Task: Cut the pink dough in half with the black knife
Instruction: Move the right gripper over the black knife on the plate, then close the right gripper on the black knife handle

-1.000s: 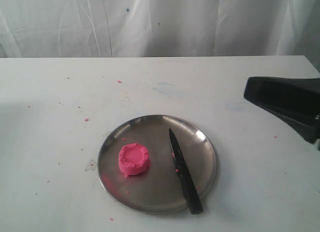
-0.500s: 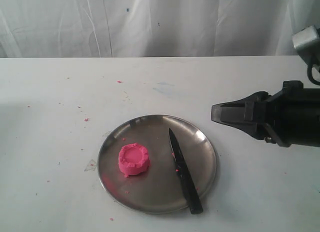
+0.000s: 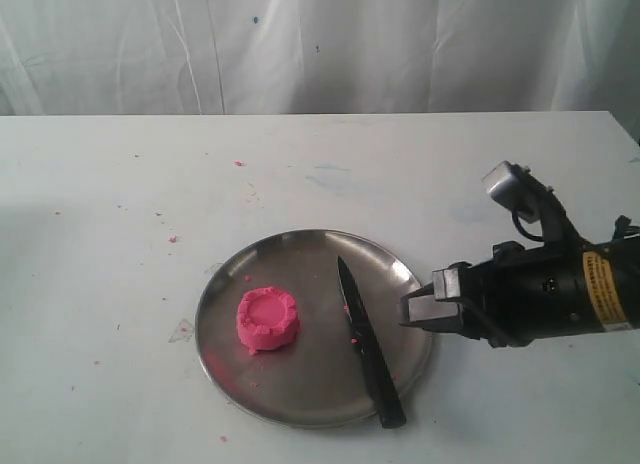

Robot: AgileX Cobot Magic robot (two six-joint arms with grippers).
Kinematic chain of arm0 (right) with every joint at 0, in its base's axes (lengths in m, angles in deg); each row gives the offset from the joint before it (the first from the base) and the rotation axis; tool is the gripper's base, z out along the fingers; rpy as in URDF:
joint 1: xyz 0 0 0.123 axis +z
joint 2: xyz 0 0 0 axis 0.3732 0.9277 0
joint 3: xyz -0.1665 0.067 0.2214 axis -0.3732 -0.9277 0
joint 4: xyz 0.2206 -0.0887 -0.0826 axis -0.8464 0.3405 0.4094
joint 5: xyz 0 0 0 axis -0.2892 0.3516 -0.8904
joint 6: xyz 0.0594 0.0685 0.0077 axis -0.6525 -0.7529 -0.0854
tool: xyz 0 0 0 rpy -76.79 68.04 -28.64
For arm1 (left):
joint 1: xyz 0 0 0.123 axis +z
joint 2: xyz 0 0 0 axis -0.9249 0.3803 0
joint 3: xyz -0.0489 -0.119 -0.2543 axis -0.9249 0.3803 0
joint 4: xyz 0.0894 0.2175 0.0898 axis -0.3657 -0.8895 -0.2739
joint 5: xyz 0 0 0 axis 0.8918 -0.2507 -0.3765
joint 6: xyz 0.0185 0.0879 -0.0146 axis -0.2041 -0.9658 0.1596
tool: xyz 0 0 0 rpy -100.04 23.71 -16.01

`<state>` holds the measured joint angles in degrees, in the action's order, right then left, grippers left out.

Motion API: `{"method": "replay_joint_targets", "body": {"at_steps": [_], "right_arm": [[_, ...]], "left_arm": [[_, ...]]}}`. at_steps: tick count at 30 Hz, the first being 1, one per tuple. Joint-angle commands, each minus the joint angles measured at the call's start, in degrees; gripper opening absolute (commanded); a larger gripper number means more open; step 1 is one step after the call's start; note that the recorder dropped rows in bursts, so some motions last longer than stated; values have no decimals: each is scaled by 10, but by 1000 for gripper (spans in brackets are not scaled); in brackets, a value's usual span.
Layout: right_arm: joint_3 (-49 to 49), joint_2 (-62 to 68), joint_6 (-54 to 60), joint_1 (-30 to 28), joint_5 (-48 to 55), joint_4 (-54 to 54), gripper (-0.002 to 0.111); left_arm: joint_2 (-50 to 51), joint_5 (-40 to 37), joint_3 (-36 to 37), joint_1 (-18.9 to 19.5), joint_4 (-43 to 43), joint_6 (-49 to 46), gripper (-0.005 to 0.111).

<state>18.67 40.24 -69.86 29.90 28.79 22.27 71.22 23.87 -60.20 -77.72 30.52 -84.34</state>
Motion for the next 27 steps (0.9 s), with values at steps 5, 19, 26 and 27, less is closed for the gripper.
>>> {"method": "replay_joint_targets", "body": {"at_steps": [5, 19, 26, 27], "right_arm": [[-1, 28, 23, 0, -3, 3, 44], [42, 74, 64, 41, 62, 3, 44], [61, 132, 72, 56, 60, 3, 44], [62, 138, 74, 57, 60, 3, 44]], "left_arm": [[-3, 1, 2, -4, 1, 0, 0], [-3, 1, 2, -4, 1, 0, 0], [-3, 1, 2, -4, 1, 0, 0], [-3, 1, 2, -4, 1, 0, 0]]}}
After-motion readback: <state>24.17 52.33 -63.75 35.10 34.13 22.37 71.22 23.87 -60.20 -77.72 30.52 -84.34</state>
